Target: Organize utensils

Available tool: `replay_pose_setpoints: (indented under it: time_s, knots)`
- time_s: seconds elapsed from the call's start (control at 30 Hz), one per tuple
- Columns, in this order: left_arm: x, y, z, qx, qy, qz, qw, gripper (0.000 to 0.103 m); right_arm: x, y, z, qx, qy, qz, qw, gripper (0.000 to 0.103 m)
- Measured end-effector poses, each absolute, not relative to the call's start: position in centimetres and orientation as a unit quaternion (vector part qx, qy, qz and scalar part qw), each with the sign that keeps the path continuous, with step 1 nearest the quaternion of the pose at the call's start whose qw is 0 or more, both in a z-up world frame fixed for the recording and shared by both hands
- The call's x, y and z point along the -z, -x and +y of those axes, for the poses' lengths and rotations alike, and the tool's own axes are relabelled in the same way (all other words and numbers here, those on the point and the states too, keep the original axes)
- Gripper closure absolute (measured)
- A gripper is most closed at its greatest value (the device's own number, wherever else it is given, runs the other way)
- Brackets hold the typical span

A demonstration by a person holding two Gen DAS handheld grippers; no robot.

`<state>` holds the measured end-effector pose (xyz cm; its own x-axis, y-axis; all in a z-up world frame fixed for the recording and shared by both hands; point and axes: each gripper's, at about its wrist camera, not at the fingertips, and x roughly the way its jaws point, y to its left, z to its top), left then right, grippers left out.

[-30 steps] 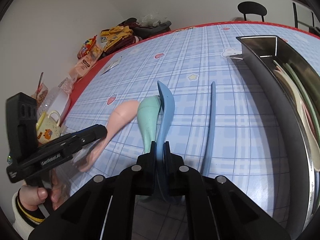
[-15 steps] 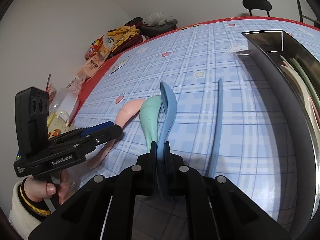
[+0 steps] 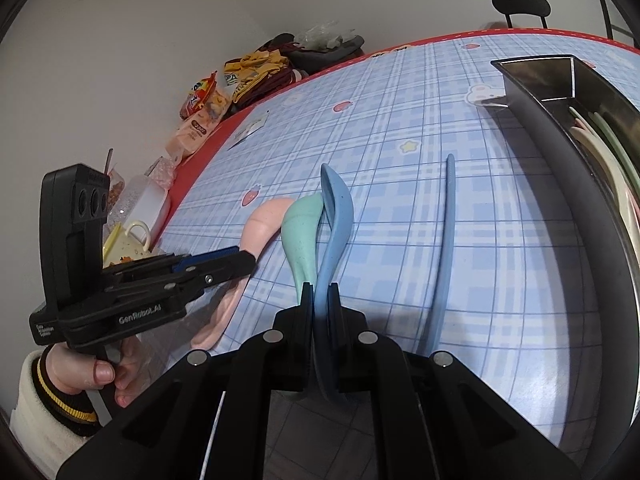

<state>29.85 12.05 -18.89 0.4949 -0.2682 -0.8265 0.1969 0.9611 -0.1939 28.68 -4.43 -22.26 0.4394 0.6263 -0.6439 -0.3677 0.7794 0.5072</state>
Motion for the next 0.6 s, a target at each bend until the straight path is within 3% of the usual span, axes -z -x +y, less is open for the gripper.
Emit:
replay_pose_setpoints:
  time_s: [0.17, 0.6]
  knots:
    - [18.1, -28.5, 11.6, 0.161, 0.048, 0.477, 0.863, 0.092, 22.2, -28.6, -4.4, -0.299, -0.147, 0.437, 0.835, 0.095]
    - [19.1, -27.4, 9.1, 0.15, -0.029, 0.482, 0.862, 0.089, 22.2, -28.7, -4.4, -0.298, -0.149, 0.437, 0.835, 0.095]
